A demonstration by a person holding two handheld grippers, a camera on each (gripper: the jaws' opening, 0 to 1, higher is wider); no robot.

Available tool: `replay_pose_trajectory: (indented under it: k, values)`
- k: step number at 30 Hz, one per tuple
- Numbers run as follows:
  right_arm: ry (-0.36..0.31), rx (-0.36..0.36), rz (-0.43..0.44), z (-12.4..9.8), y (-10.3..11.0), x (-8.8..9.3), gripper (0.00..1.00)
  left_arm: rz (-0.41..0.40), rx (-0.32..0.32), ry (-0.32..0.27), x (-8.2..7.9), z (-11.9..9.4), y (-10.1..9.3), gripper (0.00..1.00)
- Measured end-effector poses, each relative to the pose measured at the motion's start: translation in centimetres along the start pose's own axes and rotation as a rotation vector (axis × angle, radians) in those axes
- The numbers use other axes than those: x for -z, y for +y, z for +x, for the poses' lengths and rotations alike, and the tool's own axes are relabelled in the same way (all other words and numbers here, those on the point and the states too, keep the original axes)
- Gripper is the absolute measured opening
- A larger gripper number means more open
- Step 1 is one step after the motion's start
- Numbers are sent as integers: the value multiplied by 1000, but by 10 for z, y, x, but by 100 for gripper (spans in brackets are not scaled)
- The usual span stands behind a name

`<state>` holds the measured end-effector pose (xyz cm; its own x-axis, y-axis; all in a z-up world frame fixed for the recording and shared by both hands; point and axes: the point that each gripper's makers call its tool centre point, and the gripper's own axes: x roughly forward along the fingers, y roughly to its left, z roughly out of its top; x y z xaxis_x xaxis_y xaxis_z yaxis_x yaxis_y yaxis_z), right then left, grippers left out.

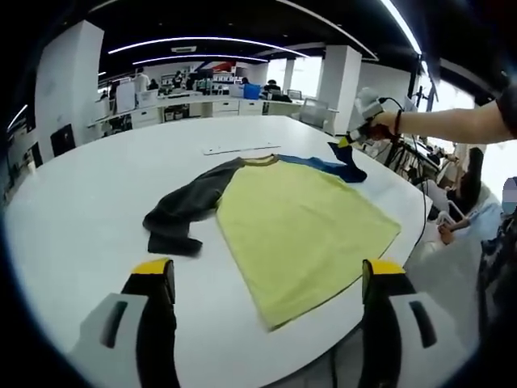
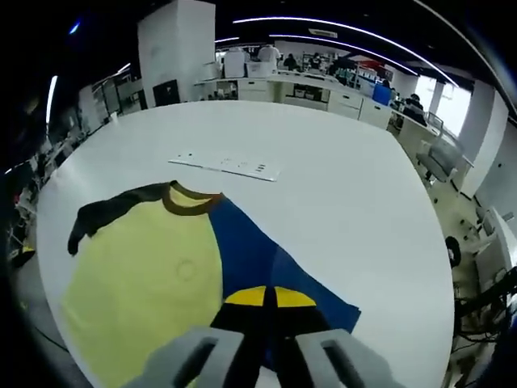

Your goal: Fold the garment on the visible template until the final outline fits inside the template.

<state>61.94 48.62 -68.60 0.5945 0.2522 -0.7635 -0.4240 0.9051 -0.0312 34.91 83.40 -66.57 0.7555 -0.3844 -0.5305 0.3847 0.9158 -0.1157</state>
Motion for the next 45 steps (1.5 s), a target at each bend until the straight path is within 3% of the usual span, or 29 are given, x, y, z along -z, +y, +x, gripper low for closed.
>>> replay_pose_trajectory:
  k: [33,45]
  values:
    - [-12,-114,-228,24,89,-65,0,-20,-2,21,11,-1,3,91]
    - [-45,-169,-289,30,144,-86,0,-26,4,16,11,-1,2,91]
